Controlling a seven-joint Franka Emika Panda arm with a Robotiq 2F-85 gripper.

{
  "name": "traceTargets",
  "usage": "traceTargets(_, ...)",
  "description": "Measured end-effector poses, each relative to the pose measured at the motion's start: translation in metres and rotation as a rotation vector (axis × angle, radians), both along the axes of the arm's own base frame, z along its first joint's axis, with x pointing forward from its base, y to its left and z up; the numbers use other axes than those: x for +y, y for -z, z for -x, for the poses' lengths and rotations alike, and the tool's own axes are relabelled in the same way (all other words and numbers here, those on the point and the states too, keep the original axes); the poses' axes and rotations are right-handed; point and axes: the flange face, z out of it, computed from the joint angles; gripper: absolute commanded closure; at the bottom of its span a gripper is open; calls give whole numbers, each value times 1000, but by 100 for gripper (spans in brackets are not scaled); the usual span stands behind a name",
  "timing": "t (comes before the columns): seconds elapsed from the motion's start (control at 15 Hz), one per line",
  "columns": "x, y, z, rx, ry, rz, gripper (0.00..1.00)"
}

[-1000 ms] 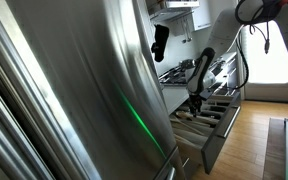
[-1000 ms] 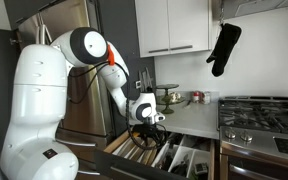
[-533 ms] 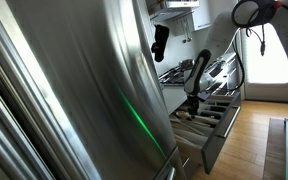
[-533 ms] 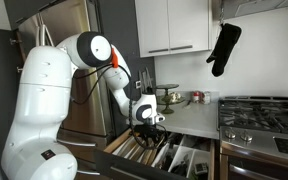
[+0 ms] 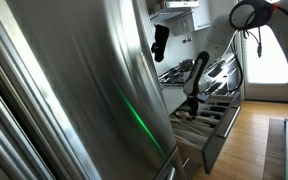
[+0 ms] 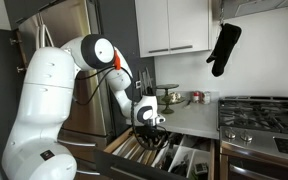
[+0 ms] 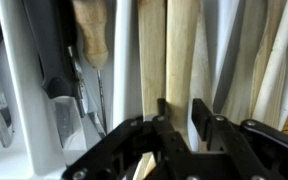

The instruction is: Put the wooden spoon on top of the cake tray

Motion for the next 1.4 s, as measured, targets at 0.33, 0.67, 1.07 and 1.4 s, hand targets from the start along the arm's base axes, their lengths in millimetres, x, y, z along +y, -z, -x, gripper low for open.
traceTargets(0.33, -3, -2, -1, 3, 2, -3, 94)
traceTargets(0.67, -7, -27, 0, 38, -19, -19, 94)
traceTargets(1.07, -10, -64, 9, 204, -124, -129, 94)
traceTargets(1.4, -13, -85, 12, 269, -163, -164, 94)
